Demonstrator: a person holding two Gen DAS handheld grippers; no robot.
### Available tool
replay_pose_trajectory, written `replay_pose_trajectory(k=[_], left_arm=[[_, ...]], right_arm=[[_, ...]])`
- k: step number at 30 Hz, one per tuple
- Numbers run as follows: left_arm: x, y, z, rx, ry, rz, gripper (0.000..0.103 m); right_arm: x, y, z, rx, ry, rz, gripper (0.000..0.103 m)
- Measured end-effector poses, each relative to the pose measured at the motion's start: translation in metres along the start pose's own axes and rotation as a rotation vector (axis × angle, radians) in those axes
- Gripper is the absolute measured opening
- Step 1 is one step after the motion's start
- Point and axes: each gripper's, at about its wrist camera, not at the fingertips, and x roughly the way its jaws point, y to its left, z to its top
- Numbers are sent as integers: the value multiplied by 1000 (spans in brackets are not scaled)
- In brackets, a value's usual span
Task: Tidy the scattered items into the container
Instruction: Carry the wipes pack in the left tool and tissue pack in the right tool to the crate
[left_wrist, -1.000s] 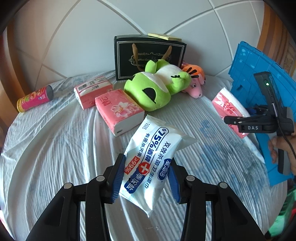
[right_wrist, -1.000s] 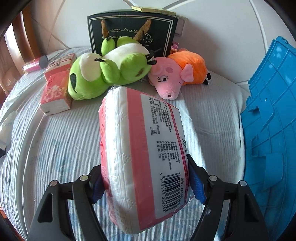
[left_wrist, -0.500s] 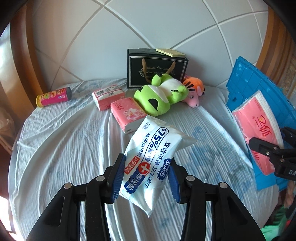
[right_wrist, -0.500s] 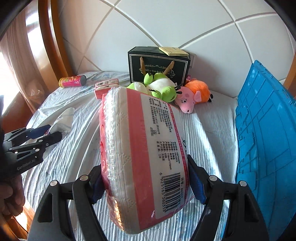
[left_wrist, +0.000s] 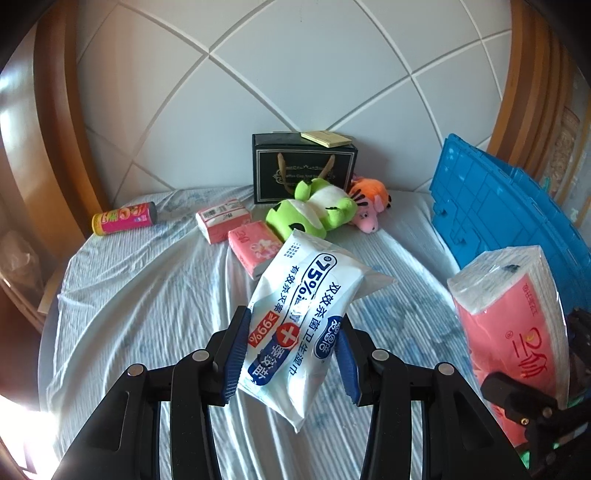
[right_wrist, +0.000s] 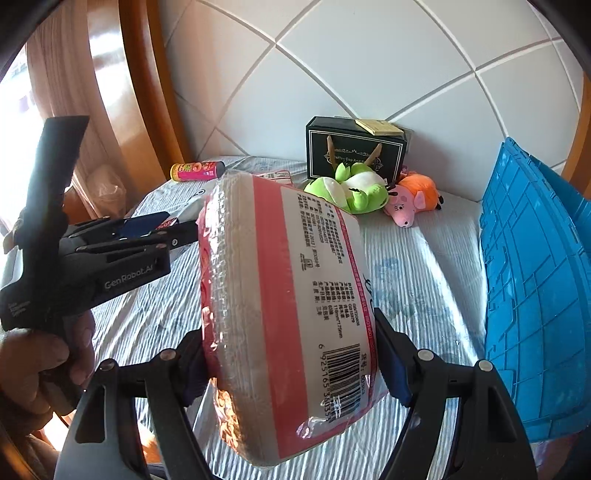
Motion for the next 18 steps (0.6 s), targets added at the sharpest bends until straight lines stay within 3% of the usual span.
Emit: replay_pose_trajectory(k=[10,18], left_arm=[[-32,0,13,-11,-55,48,43],[-56,-43,22,-19,-91,92,43]], right_arm=[[-22,-11,5,-2,-56,40,74],[-50,-56,7,-32,-141,89,74]])
